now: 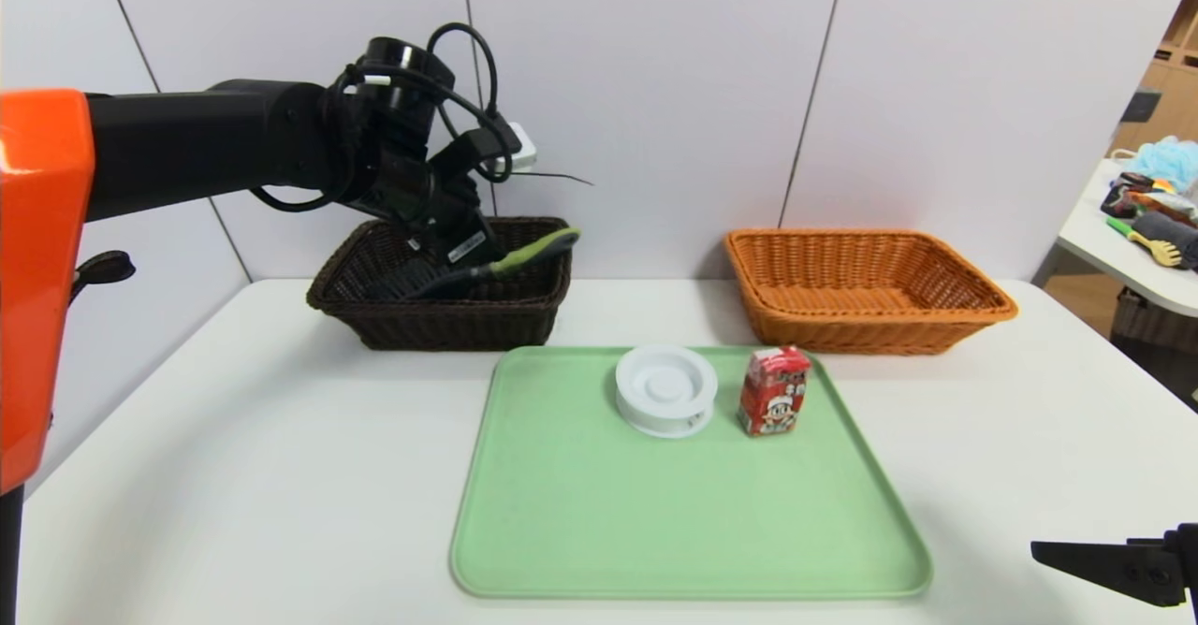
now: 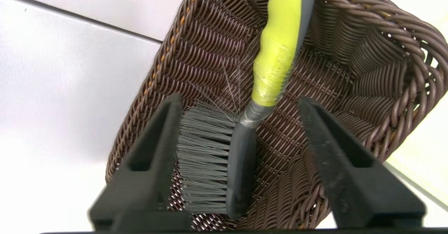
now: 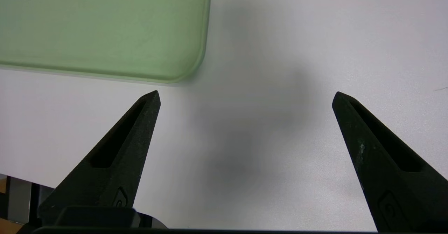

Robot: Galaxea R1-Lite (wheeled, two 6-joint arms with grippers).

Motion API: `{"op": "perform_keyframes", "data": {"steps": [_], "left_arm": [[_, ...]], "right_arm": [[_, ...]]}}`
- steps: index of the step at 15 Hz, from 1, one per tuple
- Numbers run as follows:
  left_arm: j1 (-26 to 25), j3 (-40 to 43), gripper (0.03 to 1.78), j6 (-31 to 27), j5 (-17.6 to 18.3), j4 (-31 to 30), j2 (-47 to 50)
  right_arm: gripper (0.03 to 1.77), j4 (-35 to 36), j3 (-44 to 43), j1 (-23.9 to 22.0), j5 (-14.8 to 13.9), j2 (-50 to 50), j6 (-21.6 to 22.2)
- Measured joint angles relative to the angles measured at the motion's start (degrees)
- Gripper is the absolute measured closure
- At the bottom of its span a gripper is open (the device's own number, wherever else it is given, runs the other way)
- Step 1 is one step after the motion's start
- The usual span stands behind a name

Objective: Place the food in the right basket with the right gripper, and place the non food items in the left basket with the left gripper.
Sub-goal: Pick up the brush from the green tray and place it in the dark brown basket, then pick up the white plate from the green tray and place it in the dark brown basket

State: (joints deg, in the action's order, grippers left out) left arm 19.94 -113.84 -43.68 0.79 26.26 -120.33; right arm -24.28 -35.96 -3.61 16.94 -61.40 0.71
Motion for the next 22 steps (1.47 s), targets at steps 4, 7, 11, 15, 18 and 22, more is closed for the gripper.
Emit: {"op": "perform_keyframes", "data": {"steps": [4,7,11,15,18,22], "left_arm": [[0.17,0.0,0.39,3.13,-0.02,-0.33,1.51],[1.5,0.02,0.3,10.11,-0.02,-0.13,4.05],[5.96,1.0,0.22,26.89,0.06,2.95,7.52],[13.79,2.26,0.18,43.06,0.13,3.8,10.03],[18.92,4.61,0.15,45.63,1.02,3.89,11.15],[22.72,10.17,0.14,39.77,3.83,3.39,10.98]], "right_arm": [[0.1,0.04,0.27,-0.13,0.05,0.05,0.06],[0.1,0.06,0.33,-0.22,0.22,0.07,0.06],[0.1,0.15,0.11,-0.2,0.17,0.07,0.02],[0.1,0.17,-0.22,-0.2,0.15,0.05,0.0],[0.1,0.17,-0.23,-0.27,0.24,0.0,0.0],[0.1,0.17,-0.22,-0.27,0.15,0.02,-0.02]]}}
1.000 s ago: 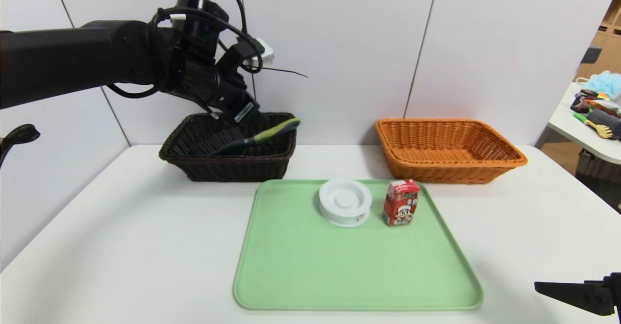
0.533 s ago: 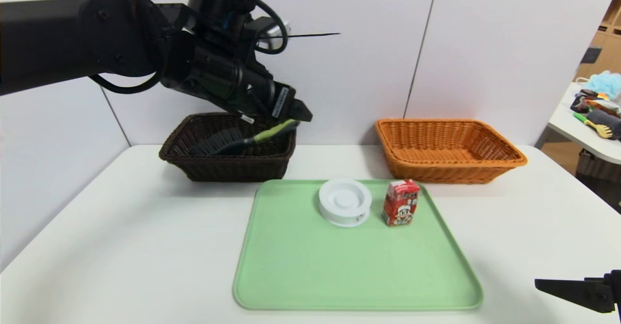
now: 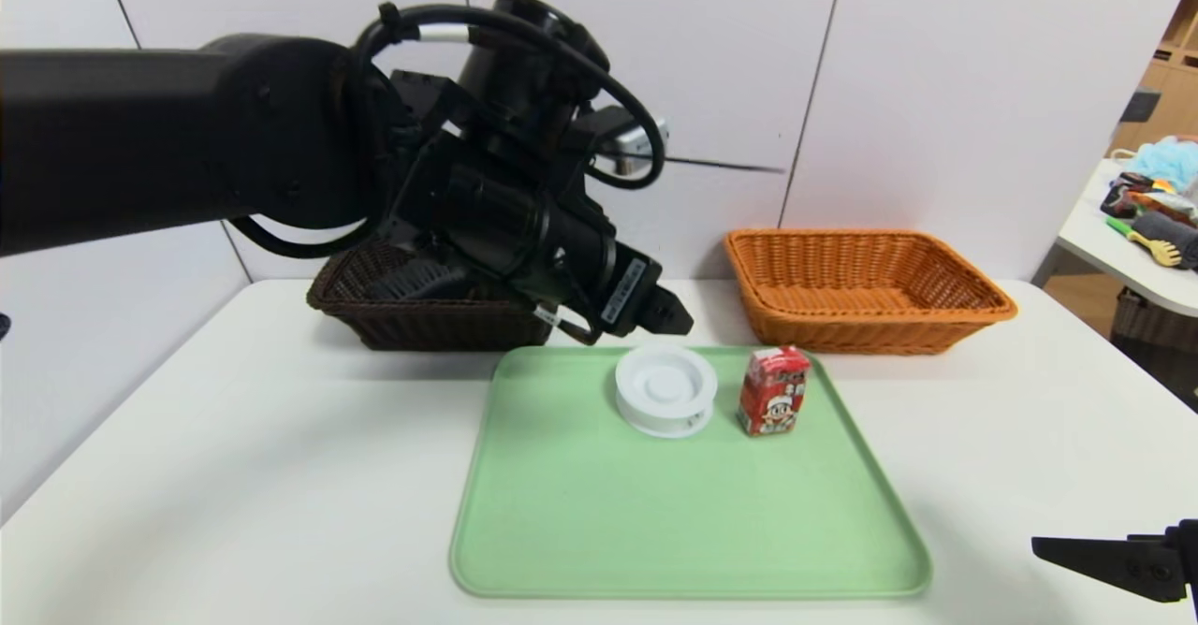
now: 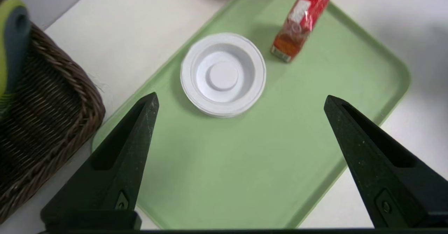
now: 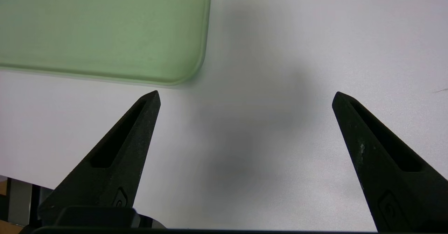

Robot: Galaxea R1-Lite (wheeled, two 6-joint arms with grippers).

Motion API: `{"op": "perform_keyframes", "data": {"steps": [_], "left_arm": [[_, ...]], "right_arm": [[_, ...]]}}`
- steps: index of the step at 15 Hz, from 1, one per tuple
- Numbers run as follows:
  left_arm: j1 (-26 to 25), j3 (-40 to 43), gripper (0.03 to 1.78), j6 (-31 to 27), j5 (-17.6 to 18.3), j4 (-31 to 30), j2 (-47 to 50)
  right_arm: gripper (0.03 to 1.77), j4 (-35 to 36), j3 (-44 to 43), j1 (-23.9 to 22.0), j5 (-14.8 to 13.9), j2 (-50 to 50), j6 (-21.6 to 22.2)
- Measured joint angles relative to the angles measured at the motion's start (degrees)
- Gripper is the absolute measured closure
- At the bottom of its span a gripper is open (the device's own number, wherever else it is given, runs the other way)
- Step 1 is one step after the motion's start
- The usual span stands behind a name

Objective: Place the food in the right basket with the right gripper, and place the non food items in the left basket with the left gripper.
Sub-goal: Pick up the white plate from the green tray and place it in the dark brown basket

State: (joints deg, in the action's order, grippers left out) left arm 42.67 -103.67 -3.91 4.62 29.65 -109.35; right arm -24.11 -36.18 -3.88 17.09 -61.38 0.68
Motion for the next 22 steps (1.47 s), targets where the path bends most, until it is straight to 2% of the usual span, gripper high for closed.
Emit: {"op": "perform_keyframes", "data": {"steps": [3,7,9,12,16,22], "left_arm": [[0.72,3.51,0.13,-9.62,2.55,-0.35,-1.1],[0.68,4.25,0.12,-21.58,2.88,-0.16,-4.24],[0.66,3.73,0.12,-26.3,4.24,-0.13,-6.12],[0.71,2.24,0.12,-29.96,8.46,0.09,-8.77],[0.68,0.5,0.12,-32.63,11.93,0.78,-11.96],[0.55,-4.0,0.12,-32.2,14.48,5.44,-15.46]], "right_arm": [[0.1,0.0,0.29,-0.23,-0.01,0.05,0.02],[0.1,-0.09,0.99,-0.33,-0.04,0.5,0.09],[0.1,-0.11,1.32,-0.33,-0.1,0.96,0.16],[0.1,-0.13,2.26,-0.34,-0.21,1.93,0.22],[0.1,-0.16,3.0,-0.34,-0.32,2.56,0.28],[0.1,-0.16,3.47,-0.34,-0.26,2.82,0.2]]}}
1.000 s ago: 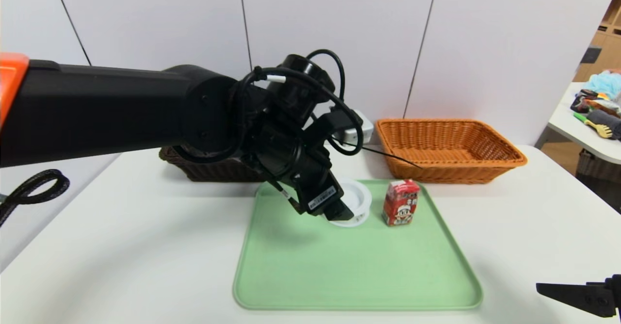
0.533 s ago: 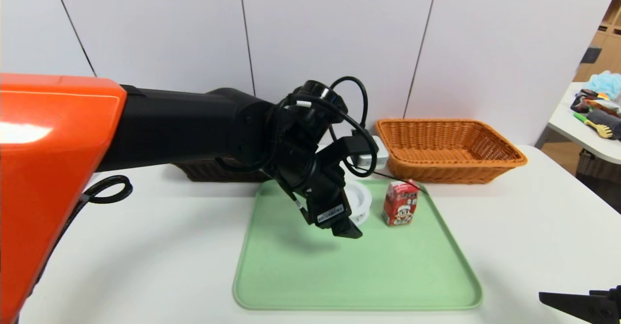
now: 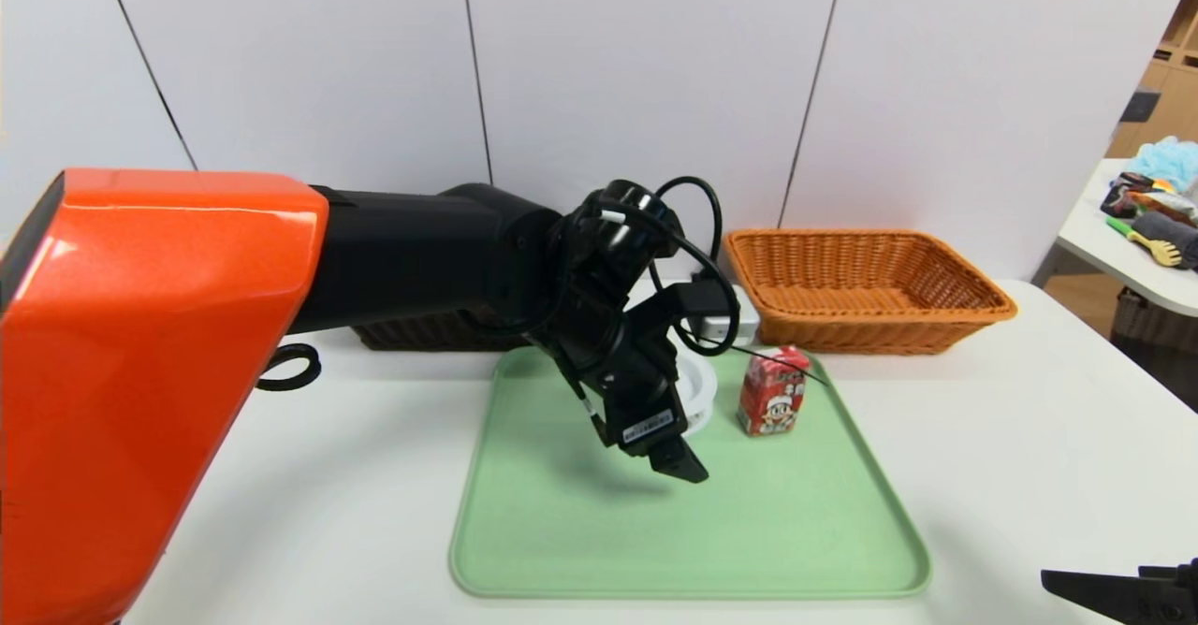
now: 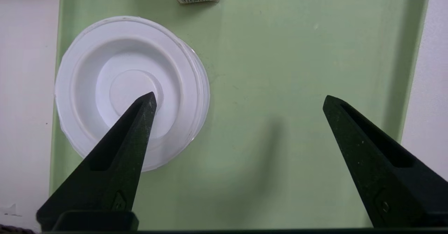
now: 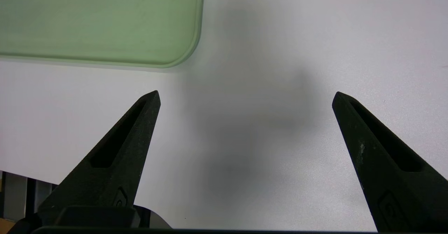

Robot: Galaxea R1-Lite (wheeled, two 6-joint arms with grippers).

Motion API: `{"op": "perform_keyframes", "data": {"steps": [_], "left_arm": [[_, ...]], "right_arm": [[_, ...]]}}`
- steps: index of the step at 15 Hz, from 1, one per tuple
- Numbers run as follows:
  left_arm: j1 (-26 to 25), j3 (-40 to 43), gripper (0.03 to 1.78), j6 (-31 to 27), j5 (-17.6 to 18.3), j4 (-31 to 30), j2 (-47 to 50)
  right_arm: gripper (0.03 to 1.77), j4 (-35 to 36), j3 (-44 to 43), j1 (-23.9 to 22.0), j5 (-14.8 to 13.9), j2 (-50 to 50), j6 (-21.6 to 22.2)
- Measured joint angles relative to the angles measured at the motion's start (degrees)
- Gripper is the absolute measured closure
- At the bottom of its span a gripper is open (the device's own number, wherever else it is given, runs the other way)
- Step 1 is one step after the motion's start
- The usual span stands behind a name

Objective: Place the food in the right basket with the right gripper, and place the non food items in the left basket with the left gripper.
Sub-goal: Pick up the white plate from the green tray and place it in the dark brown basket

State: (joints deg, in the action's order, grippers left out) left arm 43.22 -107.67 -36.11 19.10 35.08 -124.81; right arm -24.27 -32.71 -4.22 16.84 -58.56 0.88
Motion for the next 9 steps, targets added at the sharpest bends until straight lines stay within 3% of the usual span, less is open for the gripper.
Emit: {"op": "perform_keyframes", "data": {"steps": [9], "left_arm": [[-1.33,-3.79,0.12,0.65,0.38,2.34,-3.91]], "right_arm": [[0.1,0.07,0.46,-0.4,0.17,0.0,0.0]]}}
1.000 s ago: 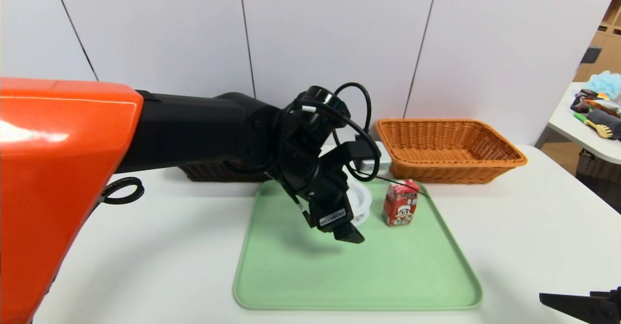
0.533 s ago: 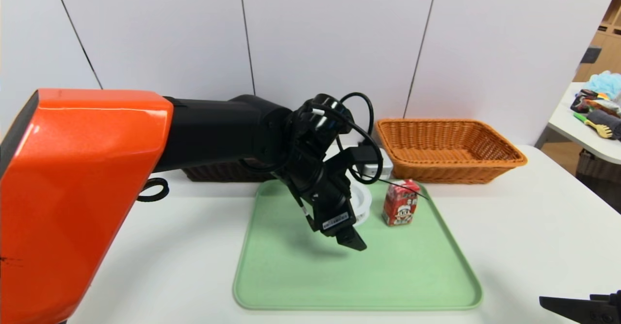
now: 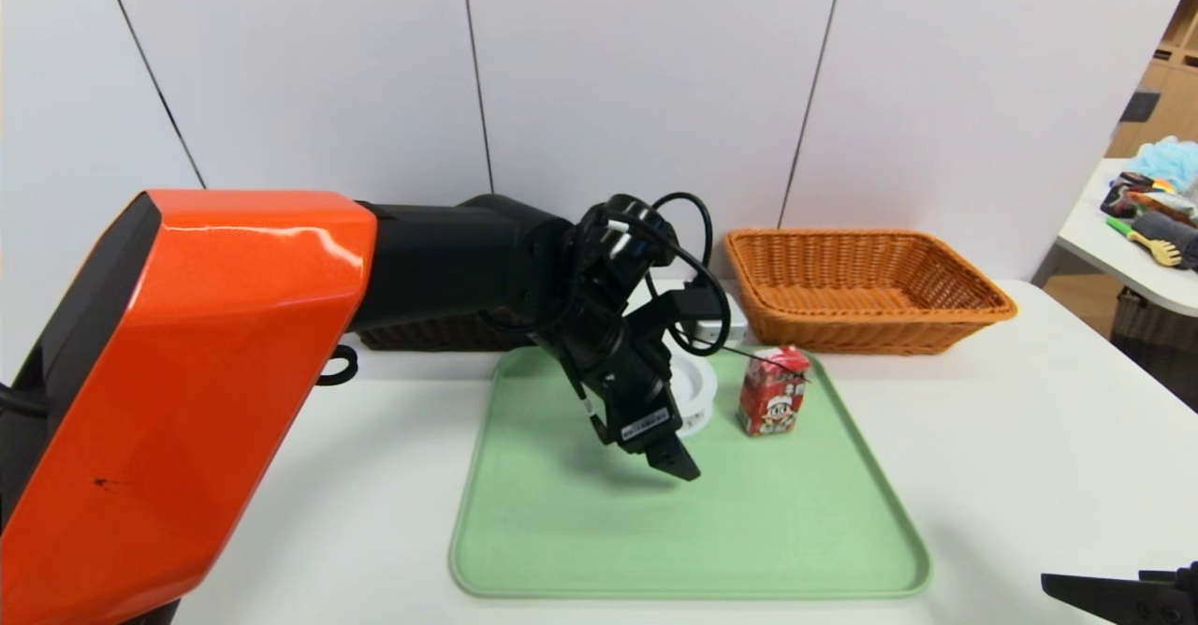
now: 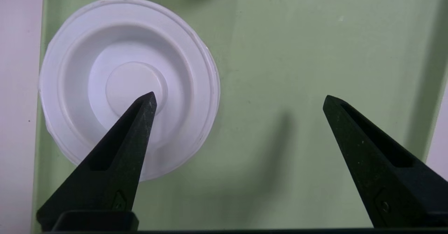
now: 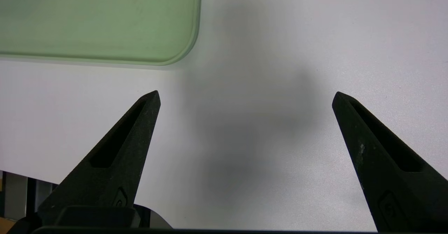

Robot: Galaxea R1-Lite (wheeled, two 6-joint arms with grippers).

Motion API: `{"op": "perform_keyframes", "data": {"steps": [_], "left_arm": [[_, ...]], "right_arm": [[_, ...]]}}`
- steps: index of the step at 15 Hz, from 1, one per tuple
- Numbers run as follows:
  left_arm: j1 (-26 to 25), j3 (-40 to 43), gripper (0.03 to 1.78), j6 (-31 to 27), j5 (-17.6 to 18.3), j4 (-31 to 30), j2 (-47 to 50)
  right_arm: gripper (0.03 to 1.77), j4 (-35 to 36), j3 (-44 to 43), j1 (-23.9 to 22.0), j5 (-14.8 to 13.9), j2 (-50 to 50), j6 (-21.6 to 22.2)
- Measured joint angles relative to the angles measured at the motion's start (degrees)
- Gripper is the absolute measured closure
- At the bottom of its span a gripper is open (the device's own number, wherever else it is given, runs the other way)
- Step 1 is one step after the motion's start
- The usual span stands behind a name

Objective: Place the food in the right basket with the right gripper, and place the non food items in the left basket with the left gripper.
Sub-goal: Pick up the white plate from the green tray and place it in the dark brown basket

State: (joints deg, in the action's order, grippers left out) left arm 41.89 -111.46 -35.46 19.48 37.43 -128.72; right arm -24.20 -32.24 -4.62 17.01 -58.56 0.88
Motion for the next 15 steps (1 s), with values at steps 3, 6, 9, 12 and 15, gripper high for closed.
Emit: {"op": "perform_keyframes", "data": {"steps": [3,6,9,12,15], "left_arm": [[-0.27,-0.52,0.12,0.49,-0.13,1.68,-0.61],[-0.3,-0.89,0.12,0.51,-0.16,2.23,-0.74],[-0.44,-0.95,0.12,0.43,-0.24,2.26,-0.74],[-0.74,-0.95,0.12,0.4,-0.33,2.43,-0.79],[-0.96,-0.87,0.12,0.22,-0.44,3.3,-0.79]], "right_arm": [[0.1,-0.05,0.06,-0.04,0.0,0.05,0.0],[0.1,0.0,0.3,-0.04,0.0,0.11,0.02],[0.1,-0.02,0.33,-0.04,0.05,0.2,-0.02],[0.1,-0.02,0.35,-0.04,0.09,0.35,0.0],[0.1,-0.02,0.35,-0.04,0.09,0.41,0.0]]}}
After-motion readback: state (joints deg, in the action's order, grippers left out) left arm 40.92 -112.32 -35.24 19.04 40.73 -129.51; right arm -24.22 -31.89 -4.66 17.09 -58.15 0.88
